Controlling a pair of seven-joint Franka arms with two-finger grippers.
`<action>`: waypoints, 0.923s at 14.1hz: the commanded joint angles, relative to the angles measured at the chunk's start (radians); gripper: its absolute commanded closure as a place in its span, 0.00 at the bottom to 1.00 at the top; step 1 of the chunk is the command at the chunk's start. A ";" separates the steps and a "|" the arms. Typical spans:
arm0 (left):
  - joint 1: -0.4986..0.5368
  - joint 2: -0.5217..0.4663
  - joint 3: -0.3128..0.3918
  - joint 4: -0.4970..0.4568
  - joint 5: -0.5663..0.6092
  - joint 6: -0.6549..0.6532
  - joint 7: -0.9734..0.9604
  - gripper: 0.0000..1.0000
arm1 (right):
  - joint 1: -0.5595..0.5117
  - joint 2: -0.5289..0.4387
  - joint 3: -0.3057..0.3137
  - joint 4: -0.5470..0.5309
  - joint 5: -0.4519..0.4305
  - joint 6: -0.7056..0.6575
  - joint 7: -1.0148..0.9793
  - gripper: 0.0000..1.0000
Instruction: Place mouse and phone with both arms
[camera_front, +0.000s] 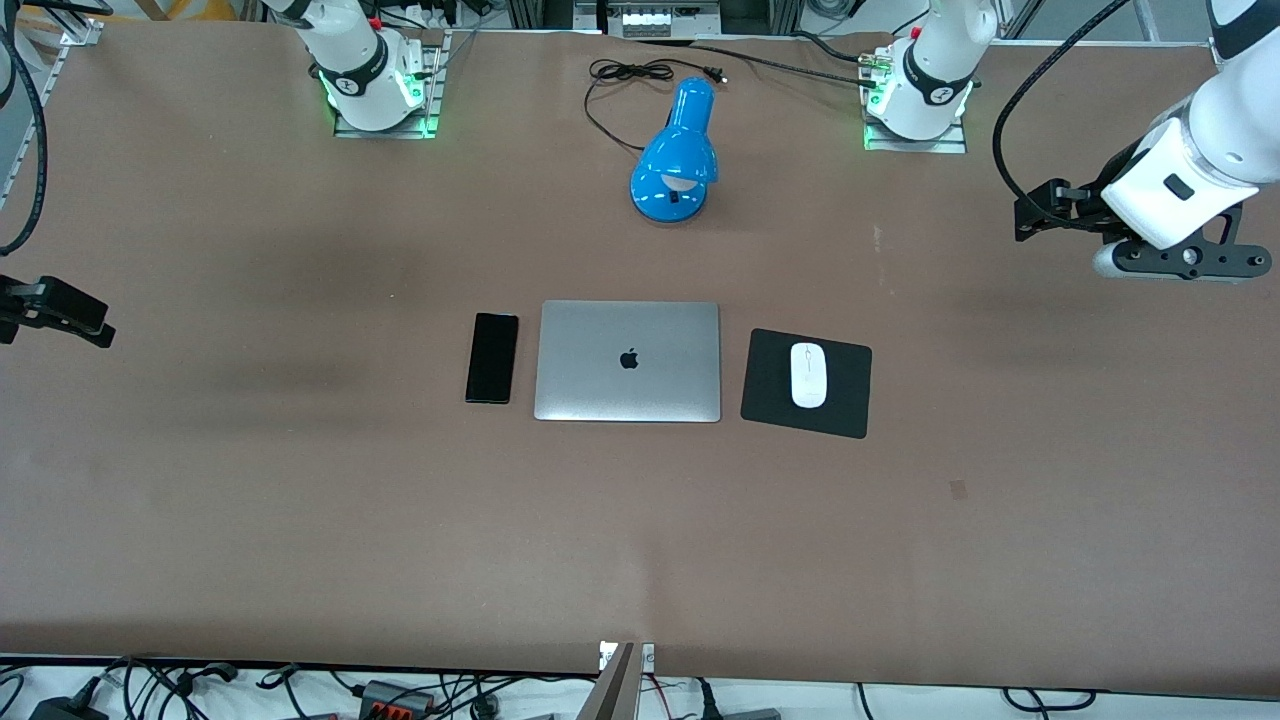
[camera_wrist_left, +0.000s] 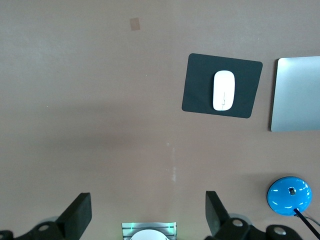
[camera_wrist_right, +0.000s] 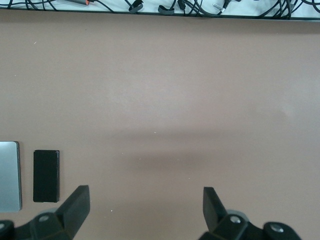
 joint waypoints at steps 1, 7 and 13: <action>0.010 -0.013 -0.003 -0.010 -0.008 -0.003 0.021 0.00 | 0.029 -0.087 -0.031 -0.128 0.018 0.036 -0.022 0.00; 0.010 -0.013 -0.001 -0.010 -0.008 -0.005 0.021 0.00 | 0.025 -0.253 -0.032 -0.429 0.050 0.181 -0.011 0.00; 0.014 -0.012 -0.003 -0.010 -0.008 -0.006 0.021 0.00 | 0.025 -0.264 -0.034 -0.471 0.049 0.210 -0.077 0.00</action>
